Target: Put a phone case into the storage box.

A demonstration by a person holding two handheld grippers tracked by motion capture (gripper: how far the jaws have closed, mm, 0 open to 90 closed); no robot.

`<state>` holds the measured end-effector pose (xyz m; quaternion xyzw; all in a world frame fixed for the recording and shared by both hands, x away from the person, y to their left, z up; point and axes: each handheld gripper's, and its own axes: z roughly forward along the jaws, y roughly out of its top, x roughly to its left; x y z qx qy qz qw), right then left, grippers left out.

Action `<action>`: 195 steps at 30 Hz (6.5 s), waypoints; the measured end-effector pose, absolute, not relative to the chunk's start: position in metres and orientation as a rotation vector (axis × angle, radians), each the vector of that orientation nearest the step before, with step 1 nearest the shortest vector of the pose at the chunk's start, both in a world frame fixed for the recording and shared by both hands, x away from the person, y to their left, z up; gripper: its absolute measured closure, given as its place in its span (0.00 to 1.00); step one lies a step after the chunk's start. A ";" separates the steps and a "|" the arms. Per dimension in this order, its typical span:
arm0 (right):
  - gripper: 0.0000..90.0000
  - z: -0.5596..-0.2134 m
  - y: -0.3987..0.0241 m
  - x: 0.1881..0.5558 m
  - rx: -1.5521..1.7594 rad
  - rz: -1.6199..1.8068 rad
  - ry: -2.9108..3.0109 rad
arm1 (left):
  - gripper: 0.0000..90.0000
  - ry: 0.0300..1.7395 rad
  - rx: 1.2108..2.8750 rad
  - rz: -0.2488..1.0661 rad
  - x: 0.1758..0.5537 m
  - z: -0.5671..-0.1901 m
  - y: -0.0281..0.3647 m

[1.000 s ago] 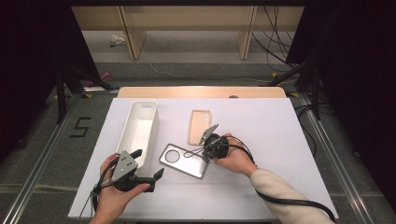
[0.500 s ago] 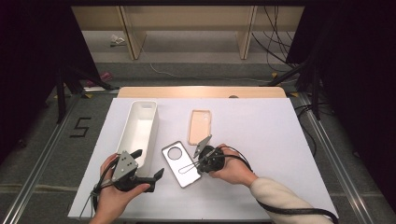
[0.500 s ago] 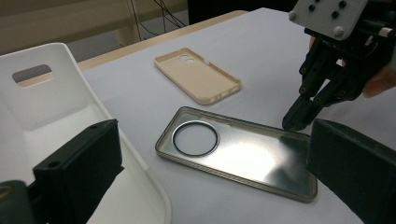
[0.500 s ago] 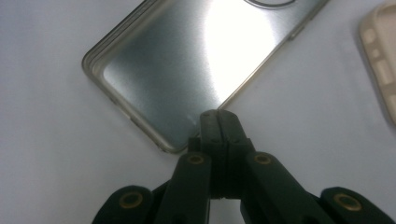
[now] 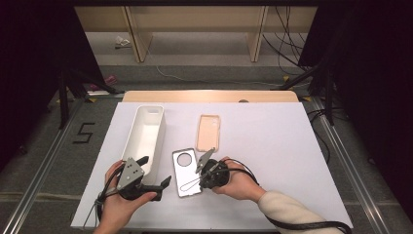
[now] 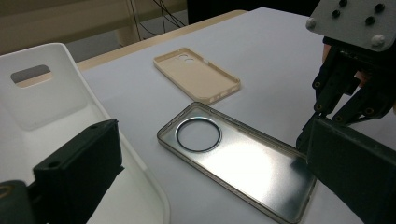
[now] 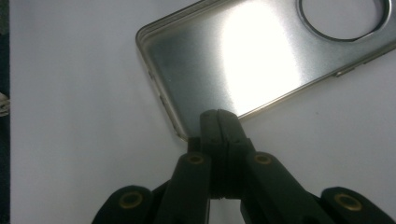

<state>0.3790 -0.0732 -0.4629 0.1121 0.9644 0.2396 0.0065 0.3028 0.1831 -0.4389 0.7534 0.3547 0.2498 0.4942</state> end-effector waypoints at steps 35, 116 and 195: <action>1.00 -0.467 -0.056 0.368 0.336 0.844 3.031 | 0.03 0.863 1.824 0.606 0.303 -0.439 0.182; 0.64 -0.459 0.019 0.369 0.070 0.368 3.119 | 0.04 0.944 1.806 0.732 0.301 -0.434 0.213; 1.00 -0.421 -0.019 0.353 -0.058 0.792 2.985 | 0.04 0.953 1.805 0.732 0.302 -0.436 0.211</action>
